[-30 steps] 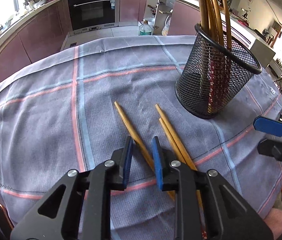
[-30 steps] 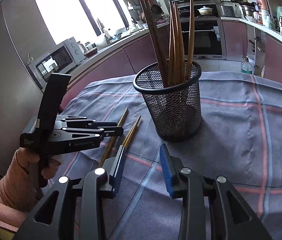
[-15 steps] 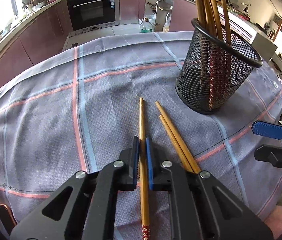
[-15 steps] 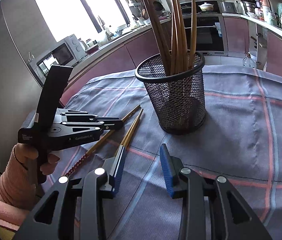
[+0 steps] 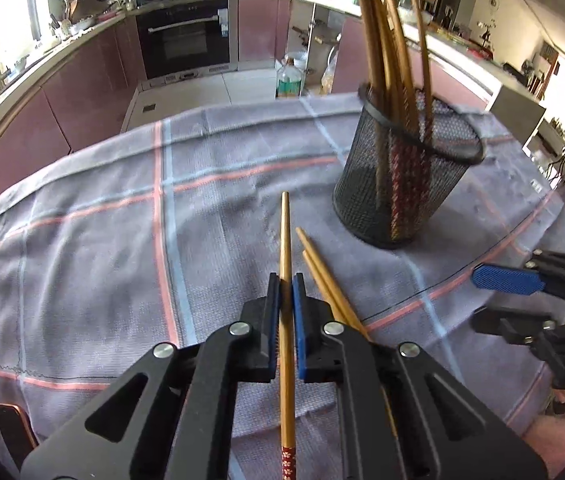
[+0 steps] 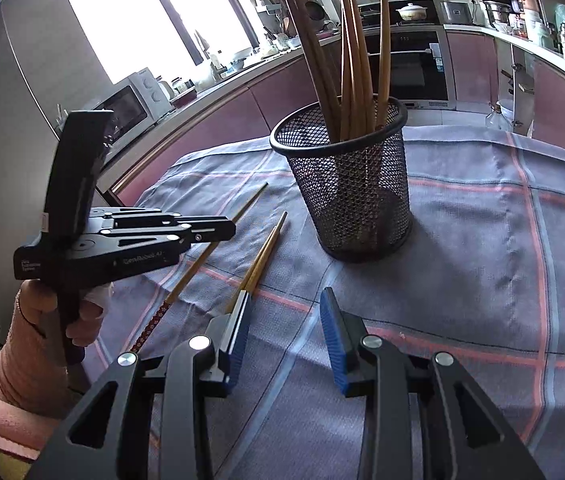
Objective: Organize utensils
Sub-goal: 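Grasp a red-patterned chopstick from the pile with the left gripper, then lift the chopstick with the left gripper and lower it into the mesh cup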
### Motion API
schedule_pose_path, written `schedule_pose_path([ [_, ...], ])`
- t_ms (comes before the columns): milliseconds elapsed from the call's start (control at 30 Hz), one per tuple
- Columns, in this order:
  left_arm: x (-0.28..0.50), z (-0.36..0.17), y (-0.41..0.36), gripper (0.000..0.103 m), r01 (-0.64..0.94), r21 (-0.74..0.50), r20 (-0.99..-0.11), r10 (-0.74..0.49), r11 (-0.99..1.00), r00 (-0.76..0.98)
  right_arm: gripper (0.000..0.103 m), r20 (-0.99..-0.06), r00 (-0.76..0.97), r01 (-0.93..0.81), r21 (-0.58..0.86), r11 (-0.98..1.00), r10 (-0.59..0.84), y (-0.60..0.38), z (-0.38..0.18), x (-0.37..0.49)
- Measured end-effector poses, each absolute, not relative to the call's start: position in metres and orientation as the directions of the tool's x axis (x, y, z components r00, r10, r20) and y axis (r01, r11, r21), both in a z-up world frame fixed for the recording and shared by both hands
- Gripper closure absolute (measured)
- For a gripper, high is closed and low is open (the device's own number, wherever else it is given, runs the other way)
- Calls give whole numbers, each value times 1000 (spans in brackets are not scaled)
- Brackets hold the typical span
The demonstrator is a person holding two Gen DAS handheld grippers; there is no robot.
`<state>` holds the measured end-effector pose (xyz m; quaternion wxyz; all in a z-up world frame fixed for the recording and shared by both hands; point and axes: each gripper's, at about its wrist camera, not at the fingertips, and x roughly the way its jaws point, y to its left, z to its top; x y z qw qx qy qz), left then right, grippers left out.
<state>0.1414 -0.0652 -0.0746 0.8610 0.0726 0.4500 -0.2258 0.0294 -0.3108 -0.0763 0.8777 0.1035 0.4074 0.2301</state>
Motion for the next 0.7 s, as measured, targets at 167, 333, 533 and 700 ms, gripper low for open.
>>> schedule_pose_path([
  [167, 130, -32, -55, 96, 461, -144, -732, -408, 875, 546, 70, -662, 567, -316, 375, 871, 491, -312, -76, 29],
  [333, 118, 18, -52, 96, 494, -196, -625, -496, 847, 603, 70, -659, 571, -315, 374, 872, 489, -315, -76, 27],
  [533, 107, 69, -51, 96, 533, -228, -515, -566, 814, 643, 69, -658, 578, -302, 377, 876, 483, -319, -77, 25],
  [700, 105, 104, -48, 96, 549, -252, -443, -599, 797, 667, 69, -656, 579, -298, 383, 875, 484, -322, -79, 23],
])
